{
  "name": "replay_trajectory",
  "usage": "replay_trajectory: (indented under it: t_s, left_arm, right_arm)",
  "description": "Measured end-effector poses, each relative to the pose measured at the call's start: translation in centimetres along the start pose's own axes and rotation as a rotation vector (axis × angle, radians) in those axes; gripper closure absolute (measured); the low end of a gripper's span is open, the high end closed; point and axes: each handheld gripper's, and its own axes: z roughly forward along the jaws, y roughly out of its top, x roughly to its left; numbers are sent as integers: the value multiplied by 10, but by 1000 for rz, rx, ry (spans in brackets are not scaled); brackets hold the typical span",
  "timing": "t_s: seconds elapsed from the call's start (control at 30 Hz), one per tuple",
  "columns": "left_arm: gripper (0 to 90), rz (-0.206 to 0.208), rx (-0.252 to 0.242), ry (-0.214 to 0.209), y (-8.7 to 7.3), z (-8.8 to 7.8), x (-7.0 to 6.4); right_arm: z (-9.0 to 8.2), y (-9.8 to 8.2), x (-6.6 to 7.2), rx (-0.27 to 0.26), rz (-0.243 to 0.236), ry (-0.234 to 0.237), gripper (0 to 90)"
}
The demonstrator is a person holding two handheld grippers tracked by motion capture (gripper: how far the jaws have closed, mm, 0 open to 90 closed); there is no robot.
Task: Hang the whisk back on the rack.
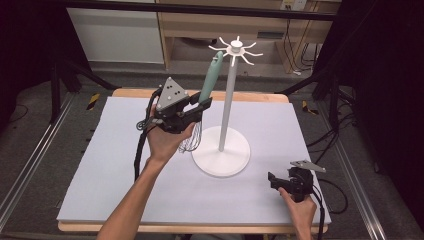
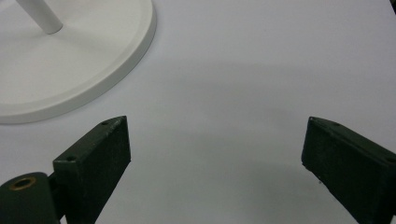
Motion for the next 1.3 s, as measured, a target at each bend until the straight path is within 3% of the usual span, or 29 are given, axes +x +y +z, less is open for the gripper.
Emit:
replay_trajectory:
  t_s: [0.8, 1.3]
  left_arm:
    - [685, 9, -17, 17, -6, 18, 0]
    - [667, 1, -18, 16, -5, 20, 3]
  right_arm:
    - [1, 0, 1, 7, 7, 6, 84]
    - [1, 0, 1, 5, 5, 7, 84]
